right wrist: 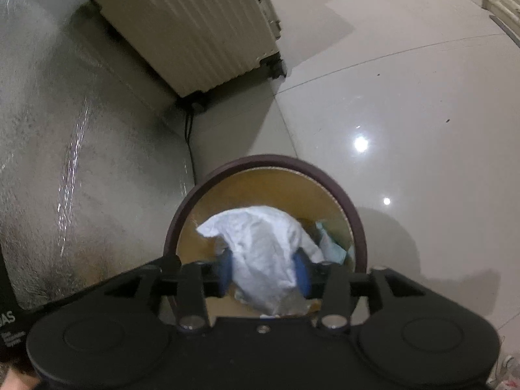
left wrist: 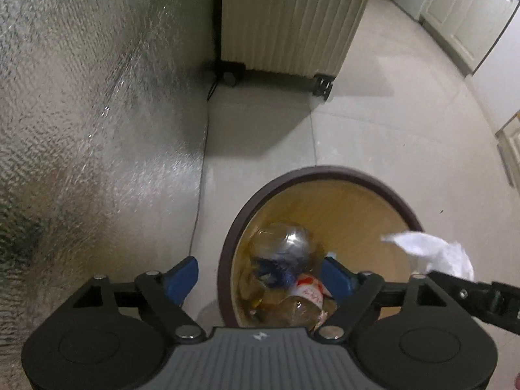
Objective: Collect trash
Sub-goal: 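Open both tools to drop the can and tissue into the bin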
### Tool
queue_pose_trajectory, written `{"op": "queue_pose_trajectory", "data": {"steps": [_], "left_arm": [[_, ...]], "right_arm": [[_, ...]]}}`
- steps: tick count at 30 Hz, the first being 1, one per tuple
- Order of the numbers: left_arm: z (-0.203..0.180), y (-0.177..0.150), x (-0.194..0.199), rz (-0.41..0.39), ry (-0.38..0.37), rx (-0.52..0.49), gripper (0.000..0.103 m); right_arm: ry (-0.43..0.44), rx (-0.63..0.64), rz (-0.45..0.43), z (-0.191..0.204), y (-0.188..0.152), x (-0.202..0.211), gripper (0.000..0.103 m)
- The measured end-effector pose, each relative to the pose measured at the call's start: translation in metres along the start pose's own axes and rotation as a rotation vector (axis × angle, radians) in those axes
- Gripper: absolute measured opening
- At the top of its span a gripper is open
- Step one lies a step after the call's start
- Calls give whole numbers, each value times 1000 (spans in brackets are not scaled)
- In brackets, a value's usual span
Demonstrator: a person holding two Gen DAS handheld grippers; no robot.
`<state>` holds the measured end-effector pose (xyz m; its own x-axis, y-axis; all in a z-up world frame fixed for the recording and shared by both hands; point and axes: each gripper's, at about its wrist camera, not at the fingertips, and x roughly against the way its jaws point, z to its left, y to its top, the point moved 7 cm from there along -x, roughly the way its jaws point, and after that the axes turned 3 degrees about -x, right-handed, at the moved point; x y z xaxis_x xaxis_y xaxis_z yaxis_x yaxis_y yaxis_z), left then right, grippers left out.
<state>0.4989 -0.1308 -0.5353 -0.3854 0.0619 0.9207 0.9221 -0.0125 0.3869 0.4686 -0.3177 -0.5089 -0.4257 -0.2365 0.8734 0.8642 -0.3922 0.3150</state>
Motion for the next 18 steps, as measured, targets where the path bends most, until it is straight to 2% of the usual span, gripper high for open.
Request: {"op": "queue_pose_trajectory", "data": {"steps": [2, 8, 12, 14, 18], "left_arm": [[2, -3, 0, 19, 12, -15, 89], [4, -8, 3, 45, 25, -49, 99], [4, -8, 8, 45, 15, -51, 103], [4, -11, 12, 48, 10, -50, 103], [4, -12, 19, 44, -4, -46, 103]], "right_arm": [[-6, 22, 15, 1, -3, -6, 62], [-108, 138, 66, -4, -11, -14, 79], [-83, 143, 65, -6, -12, -9, 85], [-87, 151, 53, -7, -10, -5, 97], [-92, 150, 30, -10, -6, 1, 103]]}}
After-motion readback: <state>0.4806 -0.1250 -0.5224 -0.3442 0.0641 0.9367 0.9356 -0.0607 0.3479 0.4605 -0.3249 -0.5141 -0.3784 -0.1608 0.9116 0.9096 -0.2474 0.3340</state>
